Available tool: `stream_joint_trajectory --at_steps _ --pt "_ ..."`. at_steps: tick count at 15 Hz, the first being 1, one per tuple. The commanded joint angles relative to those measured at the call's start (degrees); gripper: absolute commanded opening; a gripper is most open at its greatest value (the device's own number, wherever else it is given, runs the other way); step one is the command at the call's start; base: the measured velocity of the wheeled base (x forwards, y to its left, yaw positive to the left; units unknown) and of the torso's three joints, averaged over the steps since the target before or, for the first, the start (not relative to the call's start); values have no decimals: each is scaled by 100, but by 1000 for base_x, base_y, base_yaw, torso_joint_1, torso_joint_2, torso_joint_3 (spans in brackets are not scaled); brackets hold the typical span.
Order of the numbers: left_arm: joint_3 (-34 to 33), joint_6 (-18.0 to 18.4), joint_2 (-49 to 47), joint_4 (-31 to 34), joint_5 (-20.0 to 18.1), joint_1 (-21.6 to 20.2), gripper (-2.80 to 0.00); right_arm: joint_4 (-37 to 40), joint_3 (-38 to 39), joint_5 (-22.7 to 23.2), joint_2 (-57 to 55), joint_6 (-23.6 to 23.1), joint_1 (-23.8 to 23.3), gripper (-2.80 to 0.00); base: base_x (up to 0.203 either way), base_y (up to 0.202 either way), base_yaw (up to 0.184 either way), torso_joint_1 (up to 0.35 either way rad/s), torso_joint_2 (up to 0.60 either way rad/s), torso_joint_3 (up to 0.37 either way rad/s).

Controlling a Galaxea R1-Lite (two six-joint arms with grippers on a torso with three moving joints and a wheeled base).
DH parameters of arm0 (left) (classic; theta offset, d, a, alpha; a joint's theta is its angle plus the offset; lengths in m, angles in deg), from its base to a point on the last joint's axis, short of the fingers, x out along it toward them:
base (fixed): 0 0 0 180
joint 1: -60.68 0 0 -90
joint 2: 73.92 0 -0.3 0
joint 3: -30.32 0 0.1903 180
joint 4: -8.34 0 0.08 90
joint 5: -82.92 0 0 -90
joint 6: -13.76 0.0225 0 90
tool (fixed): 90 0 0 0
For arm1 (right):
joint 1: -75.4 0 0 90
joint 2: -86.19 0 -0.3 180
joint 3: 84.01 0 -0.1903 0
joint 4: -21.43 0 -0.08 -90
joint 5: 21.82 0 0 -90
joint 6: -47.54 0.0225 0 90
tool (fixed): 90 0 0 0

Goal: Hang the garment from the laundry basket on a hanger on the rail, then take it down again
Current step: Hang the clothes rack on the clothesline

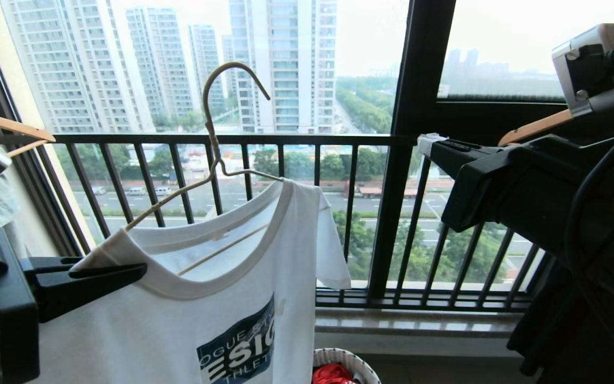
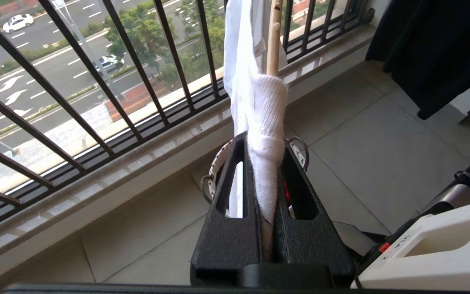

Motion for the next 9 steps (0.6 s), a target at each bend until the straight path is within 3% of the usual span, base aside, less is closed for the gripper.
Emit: stream_joint_trajectory --at_steps 1,9 --pt "56 10 10 36 -13 105 -280 -21 69 -10 -93 -6 3 -280 0 0 0 256 -538 -291" --pt "20 -7 -54 25 -23 263 -280 -12 139 34 -83 -94 12 -280 0 0 0 175 -371 -202"
